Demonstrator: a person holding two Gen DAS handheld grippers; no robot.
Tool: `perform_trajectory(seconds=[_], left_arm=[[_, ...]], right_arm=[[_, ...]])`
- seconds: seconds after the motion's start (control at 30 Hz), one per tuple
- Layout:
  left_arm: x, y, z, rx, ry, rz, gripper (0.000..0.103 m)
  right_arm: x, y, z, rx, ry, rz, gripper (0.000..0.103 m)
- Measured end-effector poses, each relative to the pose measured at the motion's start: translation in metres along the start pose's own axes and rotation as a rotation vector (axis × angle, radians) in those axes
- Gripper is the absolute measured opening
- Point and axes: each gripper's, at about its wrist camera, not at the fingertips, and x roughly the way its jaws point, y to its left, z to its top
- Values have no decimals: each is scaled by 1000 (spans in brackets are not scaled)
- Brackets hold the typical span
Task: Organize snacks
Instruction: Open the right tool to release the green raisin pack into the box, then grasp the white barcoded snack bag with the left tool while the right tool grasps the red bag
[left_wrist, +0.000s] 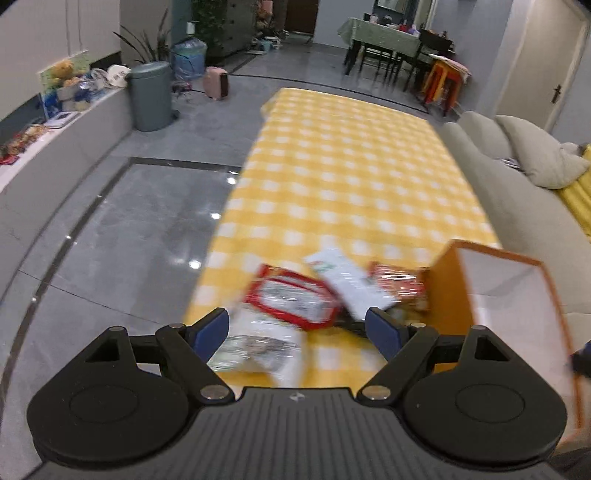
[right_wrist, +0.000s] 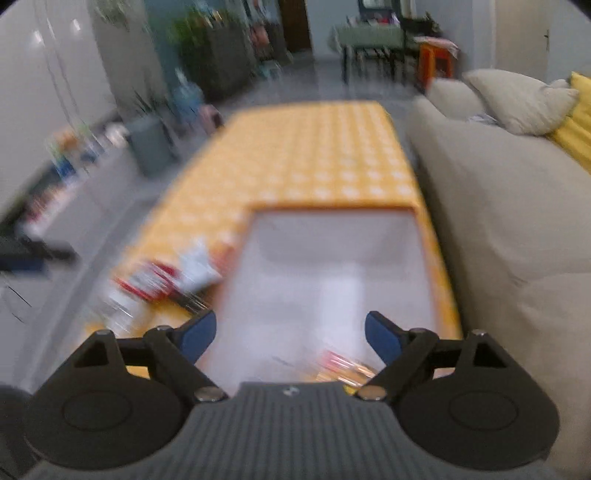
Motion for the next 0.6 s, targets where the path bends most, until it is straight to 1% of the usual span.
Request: perform_trajectory(seconds=[0.03, 0.1, 0.2, 0.23, 0.27, 0.3, 0.33, 0.37, 0.43, 0.5, 0.53, 0.57, 0.6], left_arm=[[7, 10, -2, -16, 9, 3, 98], [22, 28, -8, -62, 36, -11, 98], [53, 52, -15, -183, 96, -33, 98], [62, 57, -15, -212, 105, -39, 98], [69, 62, -14, -213, 117, -44, 98], [76, 65, -12, -183, 143, -47, 98], [85, 64, -8, -123, 183, -52, 98], [89, 64, -7, -86, 191, -63, 98], [95, 66, -4, -75, 178, -125, 98], [106, 65, -2, -91, 217, -213, 98], [112, 64, -2, -91, 238, -238, 98], [118, 60, -3, -79, 257, -234, 98], [122, 55, -4, -62, 264, -214, 98]], right_arm=[[-1, 9, 2, 13, -22, 29, 86], [2, 34, 5, 33, -54, 88, 94], [19, 69, 3, 18, -36, 147, 94], [27, 81, 0, 11, -22, 164, 94], [33, 88, -3, 5, -12, 175, 94], [39, 96, -5, -3, -1, 185, 94], [46, 103, -8, -14, 15, 192, 94], [54, 108, -10, -27, 40, 192, 94], [69, 115, -10, -50, 87, 183, 94], [80, 116, -10, -67, 111, 178, 94], [86, 116, -10, -70, 120, 173, 94], [91, 114, -8, -70, 129, 166, 94], [96, 113, -7, -68, 137, 160, 94]])
